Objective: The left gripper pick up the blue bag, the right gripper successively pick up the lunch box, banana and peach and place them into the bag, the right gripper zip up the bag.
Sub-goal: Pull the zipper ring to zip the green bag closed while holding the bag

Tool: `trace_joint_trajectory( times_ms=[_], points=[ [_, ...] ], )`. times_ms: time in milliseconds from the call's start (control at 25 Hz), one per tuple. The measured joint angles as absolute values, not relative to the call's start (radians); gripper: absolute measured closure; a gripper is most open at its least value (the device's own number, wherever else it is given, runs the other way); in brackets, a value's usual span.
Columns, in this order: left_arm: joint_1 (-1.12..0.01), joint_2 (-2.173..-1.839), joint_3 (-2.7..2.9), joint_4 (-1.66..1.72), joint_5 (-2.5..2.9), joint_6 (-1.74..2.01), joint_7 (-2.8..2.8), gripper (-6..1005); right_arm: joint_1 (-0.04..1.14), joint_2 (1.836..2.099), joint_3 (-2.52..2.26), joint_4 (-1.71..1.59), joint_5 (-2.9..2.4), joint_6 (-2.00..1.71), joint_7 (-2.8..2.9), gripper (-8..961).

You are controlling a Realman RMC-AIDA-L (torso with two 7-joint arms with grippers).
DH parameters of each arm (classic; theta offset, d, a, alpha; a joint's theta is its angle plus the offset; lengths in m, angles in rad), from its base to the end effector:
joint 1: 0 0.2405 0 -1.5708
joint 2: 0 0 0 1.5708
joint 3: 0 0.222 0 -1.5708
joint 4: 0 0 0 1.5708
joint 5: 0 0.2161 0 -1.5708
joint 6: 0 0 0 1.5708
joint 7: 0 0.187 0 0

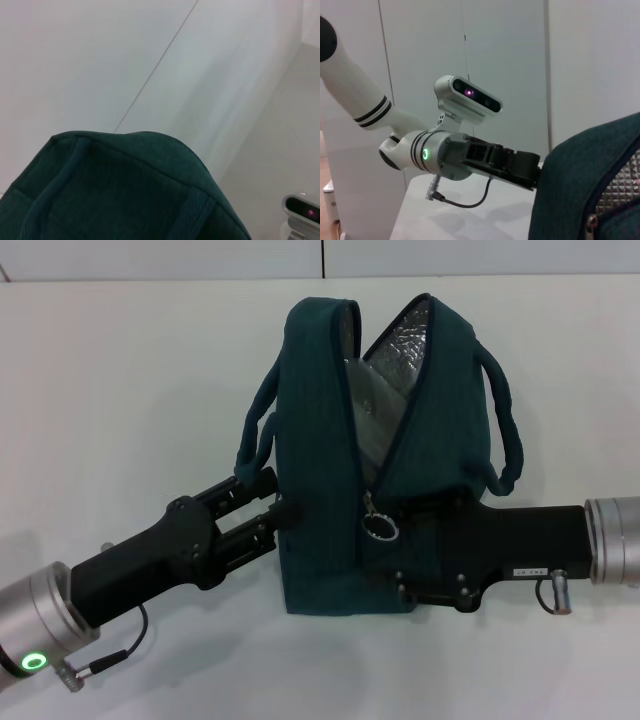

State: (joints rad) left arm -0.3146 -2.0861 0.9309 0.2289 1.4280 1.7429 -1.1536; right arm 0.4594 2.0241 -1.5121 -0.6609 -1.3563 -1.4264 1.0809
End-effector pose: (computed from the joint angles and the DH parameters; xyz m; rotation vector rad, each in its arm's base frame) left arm -0.2270 0.2451 -0.0466 -2.4110 -0.9318 -1.3966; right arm 0.1628 0.2931 -0.0829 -2.9458 0.0727 0.8382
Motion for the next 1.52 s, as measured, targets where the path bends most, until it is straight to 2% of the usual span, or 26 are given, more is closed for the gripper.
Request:
trace_joint_trajectory(
  times_ms=[680,960,1520],
  points=[
    [-0.327,-2.086,0.931,0.230,1.426,1.719,-1.155,356,0.454,2.021,-1.506,-0.647,-1.301,-1.397,1.081,519],
    [-0.331,-2.086,0.929,0.230,1.425,1.716,-1.155,356,0.454,2.018,-1.506,-0.646,-1.293,-1.398,1.080,691],
    [-0.331,-2.088,0.930,0.230,1.425,1.705,-1.155,356,0.442,2.019,-1.497,-0.659,-1.290,-1.410,1.078,702]
  ],
)
